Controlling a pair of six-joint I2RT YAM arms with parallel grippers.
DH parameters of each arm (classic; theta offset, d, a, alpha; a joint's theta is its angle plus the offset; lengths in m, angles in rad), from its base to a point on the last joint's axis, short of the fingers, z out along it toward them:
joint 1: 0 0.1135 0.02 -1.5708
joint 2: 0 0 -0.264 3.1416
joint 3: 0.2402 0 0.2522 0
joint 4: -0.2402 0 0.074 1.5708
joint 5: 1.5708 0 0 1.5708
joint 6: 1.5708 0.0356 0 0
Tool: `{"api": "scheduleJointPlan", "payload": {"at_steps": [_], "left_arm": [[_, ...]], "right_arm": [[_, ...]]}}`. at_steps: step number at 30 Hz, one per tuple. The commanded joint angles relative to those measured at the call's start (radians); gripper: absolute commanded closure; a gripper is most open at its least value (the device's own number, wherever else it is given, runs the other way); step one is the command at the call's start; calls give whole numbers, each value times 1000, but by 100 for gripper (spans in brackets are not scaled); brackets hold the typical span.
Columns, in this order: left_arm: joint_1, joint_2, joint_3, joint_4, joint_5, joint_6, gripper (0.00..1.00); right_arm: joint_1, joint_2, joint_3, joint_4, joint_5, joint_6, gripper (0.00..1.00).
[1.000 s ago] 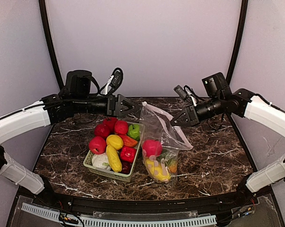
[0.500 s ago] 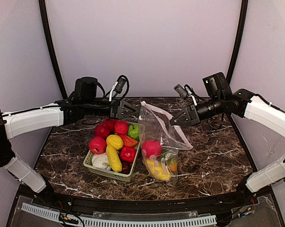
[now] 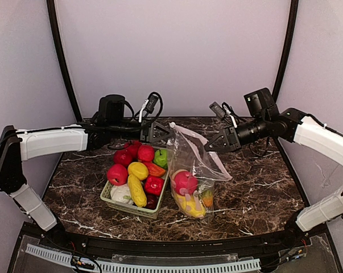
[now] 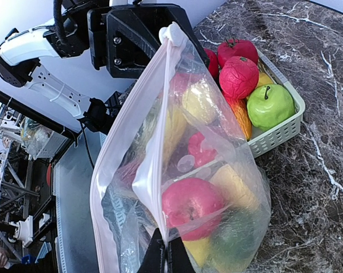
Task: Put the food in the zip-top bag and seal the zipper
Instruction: Pass from the right arm to the left, then zip the zipper on the zipper food storage bag.
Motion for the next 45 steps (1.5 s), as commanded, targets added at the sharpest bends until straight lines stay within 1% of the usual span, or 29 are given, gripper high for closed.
{"api": "scheduleJointPlan", "payload": {"at_steps": [1, 2, 4, 5, 7, 8, 10, 12, 14, 16, 18, 21, 23, 26, 30, 32, 38, 42, 45], "left_arm": [[8, 3, 21, 52, 7, -15, 72], [8, 3, 19, 63, 6, -17, 74], [9, 1, 5, 99, 7, -32, 83], [11, 1, -6, 114, 9, -47, 92], [12, 3, -16, 164, 20, -67, 98], [13, 3, -18, 172, 24, -71, 99], [12, 4, -22, 187, 34, -81, 99], [11, 5, -24, 189, 41, -85, 99], [12, 5, -23, 184, 46, -85, 99], [11, 6, -21, 175, 51, -82, 99], [11, 6, -20, 164, 51, -77, 99], [11, 4, -18, 145, 47, -72, 99], [12, 3, -17, 137, 43, -69, 99], [11, 0, -18, 134, 39, -68, 99], [12, 1, -15, 136, 39, -70, 99], [11, 2, -16, 138, 41, -71, 99], [11, 1, -16, 139, 43, -72, 99], [11, 2, -15, 141, 43, -74, 99], [11, 2, -16, 143, 41, -76, 99]], "right_arm": [[-10, -27, -14, 43, -13, 5, 100], [-9, -27, -13, 43, -13, 5, 100], [-9, -30, -11, 43, -15, 6, 100], [-9, -34, -6, 40, -9, 9, 98], [-10, -40, 11, 35, 1, 15, 87], [-9, -47, 21, 30, 8, 17, 79], [-9, -56, 53, 15, 43, 22, 60], [-7, -59, 94, -10, 113, 17, 45], [-2, -52, 135, -31, 188, 7, 38], [14, -43, 170, -41, 280, -11, 35], [37, -28, 205, -43, 336, -34, 33], [107, 16, 280, -50, 441, -84, 34], [147, 50, 324, -47, 494, -111, 39], [190, 107, 382, -38, 528, -137, 44], [228, 186, 443, -24, 542, -159, 51], [240, 220, 469, -22, 543, -168, 52], [265, 297, 516, -25, 579, -200, 61], [266, 321, 533, -23, 573, -203, 69], [266, 328, 536, -19, 573, -208, 78]]}}
